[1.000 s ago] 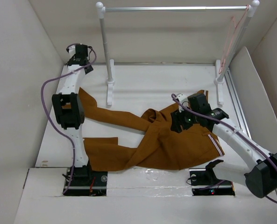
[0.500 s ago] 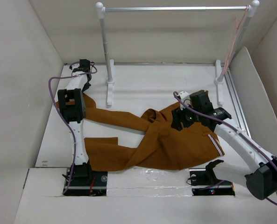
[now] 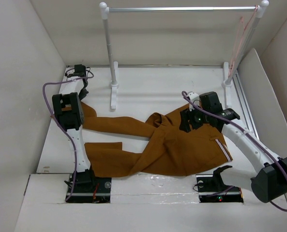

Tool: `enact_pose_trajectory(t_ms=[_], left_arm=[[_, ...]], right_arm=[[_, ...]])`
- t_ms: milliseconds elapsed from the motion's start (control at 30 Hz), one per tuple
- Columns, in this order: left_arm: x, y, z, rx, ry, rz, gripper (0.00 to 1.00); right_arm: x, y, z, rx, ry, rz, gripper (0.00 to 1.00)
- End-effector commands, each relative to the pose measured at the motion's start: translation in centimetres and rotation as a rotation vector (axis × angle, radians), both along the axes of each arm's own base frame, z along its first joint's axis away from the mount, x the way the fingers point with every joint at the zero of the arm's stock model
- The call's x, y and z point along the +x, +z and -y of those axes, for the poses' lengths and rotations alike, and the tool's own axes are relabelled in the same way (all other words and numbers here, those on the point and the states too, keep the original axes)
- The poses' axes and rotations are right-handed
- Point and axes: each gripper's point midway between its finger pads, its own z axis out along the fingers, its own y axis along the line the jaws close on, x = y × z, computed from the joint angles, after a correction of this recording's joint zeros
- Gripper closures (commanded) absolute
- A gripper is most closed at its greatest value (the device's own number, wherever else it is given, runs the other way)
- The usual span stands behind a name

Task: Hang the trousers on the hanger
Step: Flatten out the trousers at the center of the board.

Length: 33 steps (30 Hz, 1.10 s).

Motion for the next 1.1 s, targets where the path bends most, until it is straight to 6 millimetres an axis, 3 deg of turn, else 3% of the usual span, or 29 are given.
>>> enact_pose_trajectory(t_ms=[0,33,100,133,200,233,367,500,533,667,733,767,800,833,867,900,967,1067], left_arm=[[1.9,8.2,1.6,-0.07,-0.035,0.201,1.0],[2.6,11.8,1.9,-0.085,-0.044,0.286,1.0],[2.7,15.6,2.3,-0.098,-0.049,0.36,1.0],[2.6,19.2,2.6,-0.102,-0.056,0.444,1.0],[1.9,21.8,2.8,-0.103,-0.06,0.507,1.0],[0.6,23.5,2.3,-0.09,-0.046,0.542,1.0],[-1.8,25.5,1.8,-0.112,-0.024,0.6,1.0],[-3.1,27.5,1.1,-0.096,0.008,0.626,1.0],[-3.6,28.8,1.1,-0.093,0.012,0.654,1.0],[-4.7,32.4,1.5,-0.093,0.009,0.744,1.0],[-5.7,33.1,1.0,-0.069,0.039,0.743,1.0],[-6.3,33.0,0.9,-0.061,0.046,0.74,1.0],[-6.2,33.2,0.9,-0.054,0.037,0.766,1.0],[-6.7,32.4,1.4,-0.074,0.015,0.752,1.0],[-6.8,31.9,1.5,-0.078,0.013,0.742,1.0],[-6.9,31.2,1.6,-0.083,0.008,0.722,1.0],[-6.9,29.4,2.1,-0.105,-0.013,0.674,1.0],[-7.2,27.6,2.6,-0.126,-0.032,0.646,1.0]], right_arm=[[2.3,2.6,-0.6,0.046,0.004,0.106,0.3],[2.5,2.6,-0.3,0.051,-0.017,0.102,0.3],[3.0,2.8,-0.2,0.063,-0.042,0.117,0.3],[3.4,2.9,0.1,0.069,-0.068,0.124,0.3],[4.0,3.1,0.6,0.071,-0.108,0.14,0.3],[4.5,3.1,1.2,0.067,-0.145,0.153,0.3],[6.9,2.9,2.7,0.065,-0.244,0.193,0.25],[9.0,1.8,6.9,0.034,-0.46,0.201,0.13],[9.2,0.6,9.0,0.069,-0.572,0.167,0.1],[11.8,0.4,13.4,0.158,-0.762,0.224,0.03],[12.3,-0.9,16.5,0.075,-0.896,0.207,0.01],[12.8,-0.6,18.5,0.048,-0.97,0.22,0.0],[13.4,-0.6,19.4,0.045,-0.994,0.233,0.0],[13.9,-2.0,20.0,0.052,-1.014,0.2,0.0],[14.9,-1.9,21.1,0.073,-1.035,0.221,0.0],[15.7,-2.3,19.9,0.122,-0.975,0.201,0.0],[16.5,-4.7,20.2,0.072,-0.976,0.106,0.0],[17.0,-7.7,19.1,0.071,-0.928,0.025,0.02]])
